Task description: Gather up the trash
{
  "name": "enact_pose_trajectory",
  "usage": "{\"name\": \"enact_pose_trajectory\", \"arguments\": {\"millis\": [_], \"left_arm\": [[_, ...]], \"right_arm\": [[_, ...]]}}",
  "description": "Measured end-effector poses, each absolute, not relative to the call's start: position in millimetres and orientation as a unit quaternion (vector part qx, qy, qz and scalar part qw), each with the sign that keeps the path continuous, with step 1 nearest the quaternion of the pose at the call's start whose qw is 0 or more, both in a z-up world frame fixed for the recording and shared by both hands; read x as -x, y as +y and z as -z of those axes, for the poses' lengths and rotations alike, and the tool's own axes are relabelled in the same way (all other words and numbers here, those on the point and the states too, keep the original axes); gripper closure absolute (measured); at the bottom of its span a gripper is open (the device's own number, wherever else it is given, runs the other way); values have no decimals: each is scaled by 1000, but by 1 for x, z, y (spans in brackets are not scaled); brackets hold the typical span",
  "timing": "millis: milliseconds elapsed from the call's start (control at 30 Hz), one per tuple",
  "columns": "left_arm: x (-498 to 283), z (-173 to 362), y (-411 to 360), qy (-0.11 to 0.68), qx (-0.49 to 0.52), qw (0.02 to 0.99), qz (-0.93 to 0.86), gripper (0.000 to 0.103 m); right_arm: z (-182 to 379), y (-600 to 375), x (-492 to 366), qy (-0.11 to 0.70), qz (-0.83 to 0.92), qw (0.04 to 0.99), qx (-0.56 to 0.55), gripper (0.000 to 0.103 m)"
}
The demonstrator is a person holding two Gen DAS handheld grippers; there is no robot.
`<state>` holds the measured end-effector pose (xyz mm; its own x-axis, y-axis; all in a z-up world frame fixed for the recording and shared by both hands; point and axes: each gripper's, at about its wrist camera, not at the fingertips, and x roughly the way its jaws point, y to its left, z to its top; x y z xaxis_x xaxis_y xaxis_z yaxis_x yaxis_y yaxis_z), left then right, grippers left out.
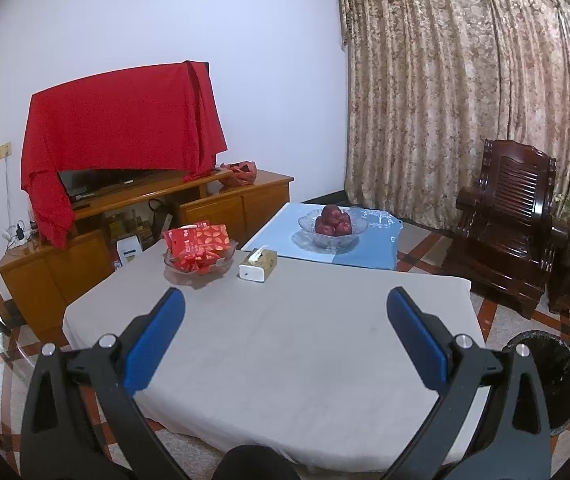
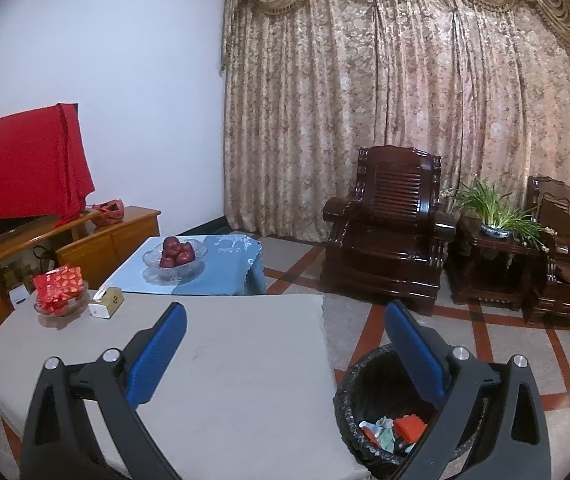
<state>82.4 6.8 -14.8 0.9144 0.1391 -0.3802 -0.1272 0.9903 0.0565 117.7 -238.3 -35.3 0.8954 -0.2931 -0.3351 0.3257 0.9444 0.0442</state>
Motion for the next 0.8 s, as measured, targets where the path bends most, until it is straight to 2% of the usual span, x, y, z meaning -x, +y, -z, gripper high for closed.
{"name": "enact_pose_trajectory", "arguments": {"millis": [800], "left_arm": [[-88,21,4,197,-11,978,-69,5]], "right_arm": [[33,-244,-121,164,166,971,-47,6]]}}
